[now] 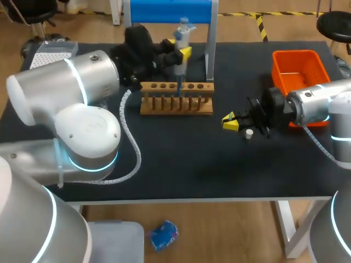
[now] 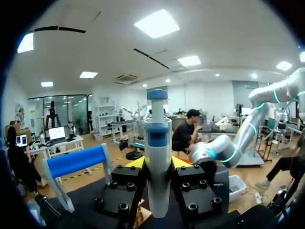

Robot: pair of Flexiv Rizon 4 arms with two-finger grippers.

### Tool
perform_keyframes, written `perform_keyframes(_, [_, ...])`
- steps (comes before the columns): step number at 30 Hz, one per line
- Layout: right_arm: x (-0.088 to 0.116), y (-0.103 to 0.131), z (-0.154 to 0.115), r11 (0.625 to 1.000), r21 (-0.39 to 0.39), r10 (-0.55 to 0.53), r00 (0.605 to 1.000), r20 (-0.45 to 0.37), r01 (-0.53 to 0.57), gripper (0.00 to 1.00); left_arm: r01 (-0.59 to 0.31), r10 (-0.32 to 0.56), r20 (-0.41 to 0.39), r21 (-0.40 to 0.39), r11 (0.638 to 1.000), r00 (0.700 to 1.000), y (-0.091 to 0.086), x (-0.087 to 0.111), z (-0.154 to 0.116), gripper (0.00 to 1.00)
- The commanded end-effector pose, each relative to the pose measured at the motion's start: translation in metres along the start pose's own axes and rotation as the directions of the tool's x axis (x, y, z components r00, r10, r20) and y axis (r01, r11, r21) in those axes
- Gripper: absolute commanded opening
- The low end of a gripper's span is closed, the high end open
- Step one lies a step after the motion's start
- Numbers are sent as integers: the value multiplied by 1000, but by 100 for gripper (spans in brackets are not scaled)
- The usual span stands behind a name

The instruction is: Invert the test tube, pick up the pipette, mount the tip to pipette, aspirate from beaker and dispense into the tube, eject the tip, return the pipette, and cap with the stopper.

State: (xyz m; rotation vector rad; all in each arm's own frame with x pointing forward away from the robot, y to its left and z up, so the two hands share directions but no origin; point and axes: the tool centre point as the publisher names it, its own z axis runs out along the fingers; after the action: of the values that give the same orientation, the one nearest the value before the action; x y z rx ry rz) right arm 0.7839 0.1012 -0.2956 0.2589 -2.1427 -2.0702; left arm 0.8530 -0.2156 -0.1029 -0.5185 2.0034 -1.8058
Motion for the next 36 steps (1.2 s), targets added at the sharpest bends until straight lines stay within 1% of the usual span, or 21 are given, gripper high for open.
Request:
perform_keyframes(1, [0,1,-1,1000,1,0,1000,-2,0,0,-3,5,-62,37,999,998,-1,10,4,0])
perform_keyframes(2, [0,1,-1,1000,1,0,1000,-2,0,0,-13,15,-72,30,999,997,-2,16,5,0])
perform_keyframes(4, [0,1,-1,1000,1,0,1000,-2,0,0,-4,9,-104,44,999,995,-6,24,7,0])
perform_keyframes(11, [0,1,-1,1000,1,0,1000,-2,0,0,-24,32,-140,65,998,990,-18,46,10,0])
perform_keyframes(12, [0,1,-1,1000,1,0,1000,-2,0,0,-30,37,-147,51,998,988,-19,49,10,0])
perform_keyframes(15, [0,1,-1,1000,1,0,1000,-2,0,0,-38,46,-159,50,998,986,-26,56,11,0])
perform_keyframes(18, [0,1,-1,1000,1,0,1000,-2,0,0,-39,47,-167,54,998,985,-31,60,12,0])
perform_keyframes(22, [0,1,-1,1000,1,0,1000,-2,0,0,-28,38,-197,54,998,980,-36,64,15,0])
perform_keyframes(24, [0,1,-1,1000,1,0,1000,-2,0,0,-12,26,-213,66,998,977,-37,65,16,0])
perform_keyframes(25, [0,1,-1,1000,1,0,1000,-2,0,0,-12,23,-214,56,998,977,-38,66,16,0])
perform_keyframes(27, [0,1,-1,1000,1,0,1000,-2,0,0,12,6,-240,71,997,971,-38,68,17,0])
perform_keyframes(31, [0,1,-1,1000,1,0,1000,-2,0,0,20,-9,-242,43,999,970,-37,69,17,0])
perform_keyframes(34, [0,1,-1,1000,1,0,1000,-2,0,0,26,-15,-241,42,999,970,-33,69,18,0])
perform_keyframes(36, [0,1,-1,1000,1,0,1000,-2,0,0,23,-13,-227,44,999,974,-32,69,18,0])
